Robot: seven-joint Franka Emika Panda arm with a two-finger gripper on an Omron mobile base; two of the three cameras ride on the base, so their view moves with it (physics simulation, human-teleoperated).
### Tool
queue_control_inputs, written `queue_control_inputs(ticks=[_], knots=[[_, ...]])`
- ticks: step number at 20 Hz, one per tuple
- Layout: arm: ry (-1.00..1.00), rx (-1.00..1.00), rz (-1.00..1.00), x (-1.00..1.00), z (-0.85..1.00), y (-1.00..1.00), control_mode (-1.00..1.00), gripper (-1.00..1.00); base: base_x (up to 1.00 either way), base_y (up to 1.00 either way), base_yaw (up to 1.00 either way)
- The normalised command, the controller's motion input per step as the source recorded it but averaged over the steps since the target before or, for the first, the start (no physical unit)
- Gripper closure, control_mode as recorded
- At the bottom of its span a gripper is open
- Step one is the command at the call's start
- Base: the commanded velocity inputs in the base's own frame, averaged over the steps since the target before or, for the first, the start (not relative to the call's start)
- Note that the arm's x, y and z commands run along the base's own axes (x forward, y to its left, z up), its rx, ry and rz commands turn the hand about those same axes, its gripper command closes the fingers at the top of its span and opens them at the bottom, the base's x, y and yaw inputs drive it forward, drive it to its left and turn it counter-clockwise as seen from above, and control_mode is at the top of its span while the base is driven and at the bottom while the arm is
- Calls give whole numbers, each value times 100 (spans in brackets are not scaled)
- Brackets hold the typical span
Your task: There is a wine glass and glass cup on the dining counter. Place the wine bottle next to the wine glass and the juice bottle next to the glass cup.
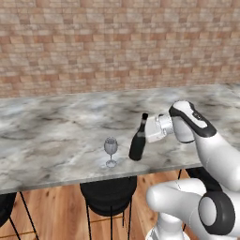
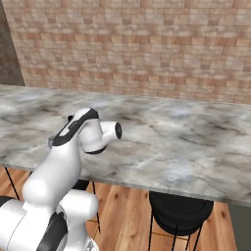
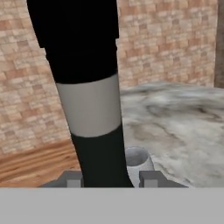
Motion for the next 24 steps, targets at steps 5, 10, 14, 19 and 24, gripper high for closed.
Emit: queue_control_inputs(ticks=[5,10,14,19,24], knots=[[0,-5,0,2,-21,6,-100,100,0,0,0],[-7,-1,0,5,-16,4,-100,100,0,0,0],[-15,0,2,7,-17,0,-100,100,0,0,0],[-13,0,1,10,-15,2,-100,100,0,0,0],[-1,0,0,17,-19,8,-100,100,0,0,0]])
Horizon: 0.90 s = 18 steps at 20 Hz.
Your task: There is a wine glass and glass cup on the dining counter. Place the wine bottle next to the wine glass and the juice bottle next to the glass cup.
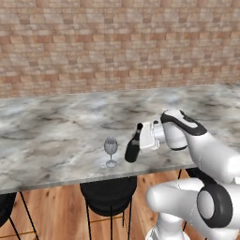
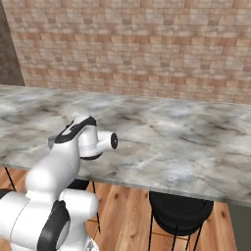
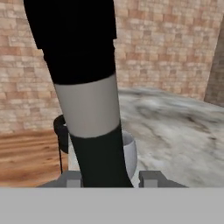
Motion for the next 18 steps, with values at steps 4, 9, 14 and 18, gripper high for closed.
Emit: queue_control_inputs(ticks=[4,9,14,18], knots=[[0,0,0,21,-16,6,-100,100,0,0,0],[0,0,0,24,-19,3,-100,100,0,0,0],[0,0,0,23,-19,3,-100,100,0,0,0],[2,0,0,18,-21,0,-100,100,0,0,0]])
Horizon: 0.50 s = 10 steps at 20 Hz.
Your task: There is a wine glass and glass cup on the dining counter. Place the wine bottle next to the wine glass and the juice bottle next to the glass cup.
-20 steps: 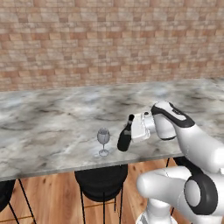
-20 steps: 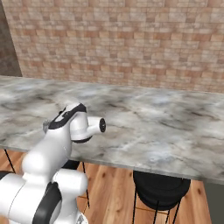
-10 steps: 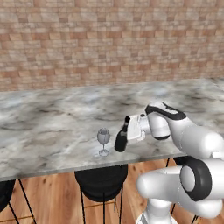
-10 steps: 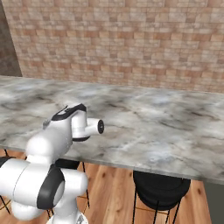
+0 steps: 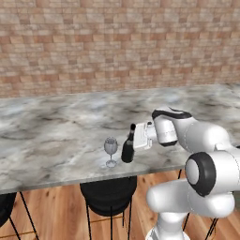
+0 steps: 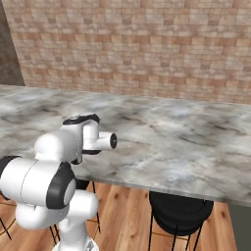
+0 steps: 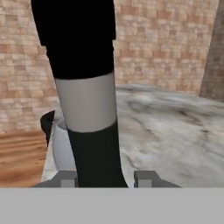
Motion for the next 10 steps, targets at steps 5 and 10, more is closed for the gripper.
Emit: queue_control_inputs(ticks=[5,10], knots=[[2,0,0,17,-20,0,-100,100,0,0,0],[1,0,0,11,-21,0,-100,100,0,0,0]])
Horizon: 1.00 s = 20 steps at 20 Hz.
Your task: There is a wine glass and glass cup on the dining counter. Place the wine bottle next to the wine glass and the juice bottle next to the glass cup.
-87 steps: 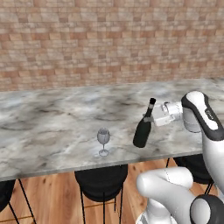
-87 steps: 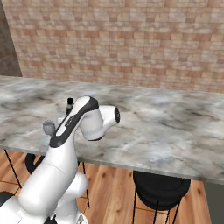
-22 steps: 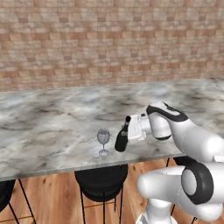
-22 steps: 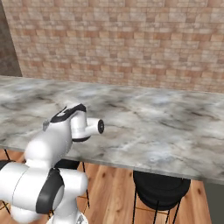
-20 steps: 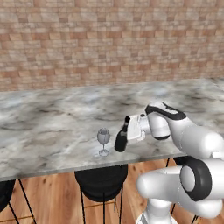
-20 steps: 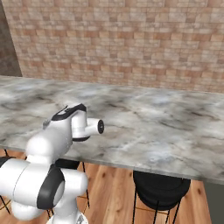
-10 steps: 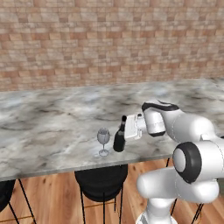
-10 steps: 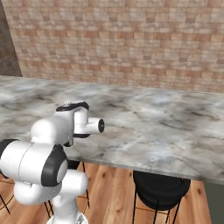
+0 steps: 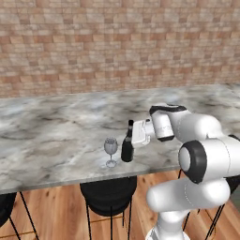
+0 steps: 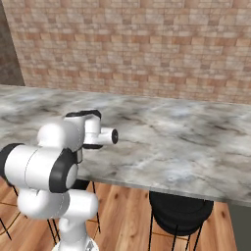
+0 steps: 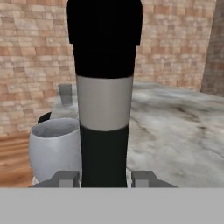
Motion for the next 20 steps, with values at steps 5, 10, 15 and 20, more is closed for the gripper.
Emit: queue_control_inputs(ticks=[5,10,15,20], knots=[[0,0,0,0,-30,0,-100,100,0,0,0],[1,0,0,0,-34,2,-100,100,0,0,0],[0,0,0,0,-32,5,-100,100,0,0,0],[1,0,0,0,-31,7,-100,100,0,0,0]])
